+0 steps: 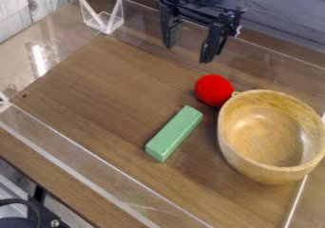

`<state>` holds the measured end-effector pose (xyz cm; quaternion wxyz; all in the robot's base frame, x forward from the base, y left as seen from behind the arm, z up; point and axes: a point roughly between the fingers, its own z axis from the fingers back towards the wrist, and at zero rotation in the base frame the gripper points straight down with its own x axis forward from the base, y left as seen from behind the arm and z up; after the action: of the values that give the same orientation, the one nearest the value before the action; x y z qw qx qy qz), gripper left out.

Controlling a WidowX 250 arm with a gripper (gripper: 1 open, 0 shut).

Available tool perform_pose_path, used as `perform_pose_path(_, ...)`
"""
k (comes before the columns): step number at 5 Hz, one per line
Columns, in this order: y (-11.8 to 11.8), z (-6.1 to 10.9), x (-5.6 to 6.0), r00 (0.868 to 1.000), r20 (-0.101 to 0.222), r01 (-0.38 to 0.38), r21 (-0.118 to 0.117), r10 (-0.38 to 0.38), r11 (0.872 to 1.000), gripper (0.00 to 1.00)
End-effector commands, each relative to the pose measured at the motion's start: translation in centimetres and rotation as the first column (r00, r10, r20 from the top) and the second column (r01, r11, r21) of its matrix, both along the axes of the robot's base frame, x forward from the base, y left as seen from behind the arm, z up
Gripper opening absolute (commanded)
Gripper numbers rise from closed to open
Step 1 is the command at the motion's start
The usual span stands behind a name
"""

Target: Move the red object to the left side of the table

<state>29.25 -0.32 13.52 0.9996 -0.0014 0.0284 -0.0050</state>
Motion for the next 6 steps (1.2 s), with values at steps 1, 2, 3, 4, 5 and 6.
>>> perform_pose_path(1, -0.7, -1.6, 0.3, 0.996, -0.011, 0.083, -0.012, -0.083, 0.997, 1.00)
perform_pose_path(2, -1.6, -3.9, 0.7, 0.987, -0.016, 0.163, -0.015, -0.163, 0.987, 1.00)
perform_pose_path(3, -2.6, -5.6, 1.3, 0.982, -0.013, 0.189, -0.010, -0.189, 0.982, 1.00)
perform_pose_path(4, -3.4, -6.4, 2.1, 0.969, -0.008, 0.248, 0.001, -0.248, 0.969, 1.00)
perform_pose_path(5, -3.3, -6.9, 2.9, 0.954, 0.005, 0.301, 0.013, -0.301, 0.954, 1.00)
perform_pose_path(6, -3.2, -7.3, 3.5, 0.939, 0.020, 0.343, 0.017, -0.344, 0.939, 1.00)
